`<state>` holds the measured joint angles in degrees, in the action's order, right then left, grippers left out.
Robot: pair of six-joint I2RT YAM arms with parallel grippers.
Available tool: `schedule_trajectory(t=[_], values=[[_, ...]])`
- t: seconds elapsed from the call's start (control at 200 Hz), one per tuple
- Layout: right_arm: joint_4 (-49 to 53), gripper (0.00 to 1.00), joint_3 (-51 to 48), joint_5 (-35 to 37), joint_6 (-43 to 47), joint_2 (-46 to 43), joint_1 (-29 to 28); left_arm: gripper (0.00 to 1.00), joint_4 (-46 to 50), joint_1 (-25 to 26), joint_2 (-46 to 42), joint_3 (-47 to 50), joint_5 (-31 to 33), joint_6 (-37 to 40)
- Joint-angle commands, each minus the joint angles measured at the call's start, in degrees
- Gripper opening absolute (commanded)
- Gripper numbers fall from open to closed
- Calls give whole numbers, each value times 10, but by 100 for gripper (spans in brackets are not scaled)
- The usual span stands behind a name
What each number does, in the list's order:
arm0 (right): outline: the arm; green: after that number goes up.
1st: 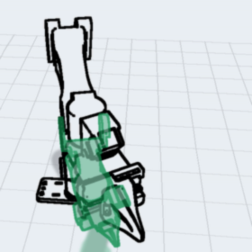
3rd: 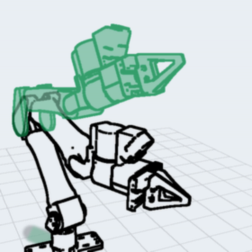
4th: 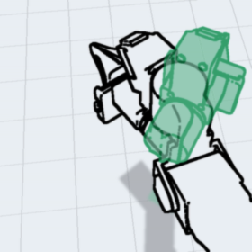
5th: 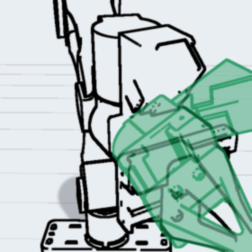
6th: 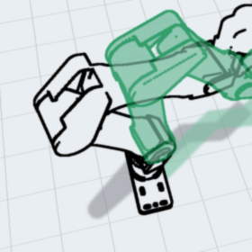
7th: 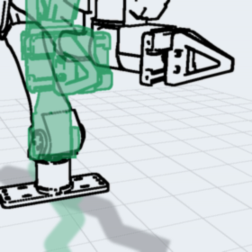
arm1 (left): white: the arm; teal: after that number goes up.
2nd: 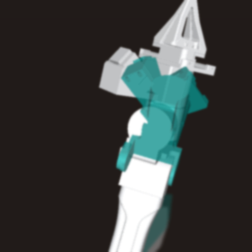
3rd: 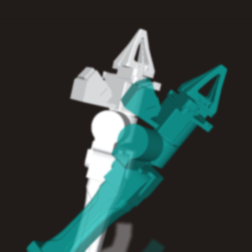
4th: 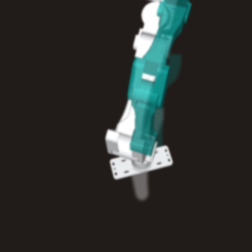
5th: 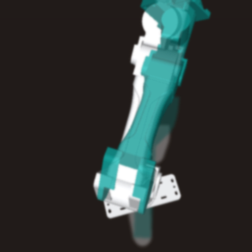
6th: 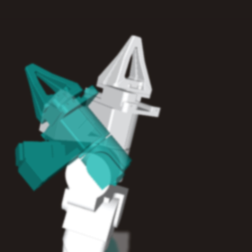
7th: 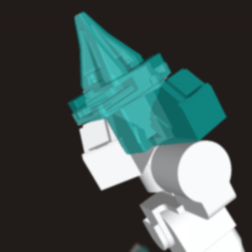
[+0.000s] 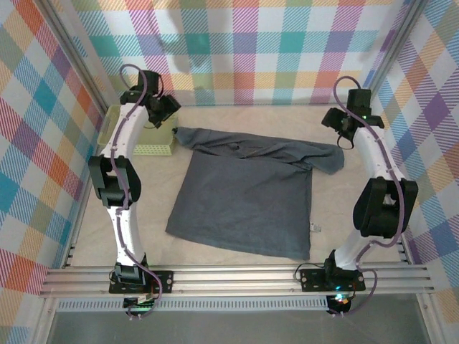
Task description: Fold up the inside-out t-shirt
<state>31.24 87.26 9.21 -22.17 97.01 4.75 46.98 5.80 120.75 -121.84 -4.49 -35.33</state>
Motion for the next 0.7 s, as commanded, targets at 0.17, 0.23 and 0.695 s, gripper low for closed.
schedule_trajectory(t=[0.17, 0.23, 0.695], values=[[-28, 82, -13, -60, 104, 23, -127, 66, -40, 139, -139, 177, 37, 44], [-22, 82, -1, -65, 128, 53, -162, 65, -88, 162, -171, 264, 27, 24], [44, 84, 165, -15, 243, 283, -311, 65, -301, 205, -271, 654, -6, -70]])
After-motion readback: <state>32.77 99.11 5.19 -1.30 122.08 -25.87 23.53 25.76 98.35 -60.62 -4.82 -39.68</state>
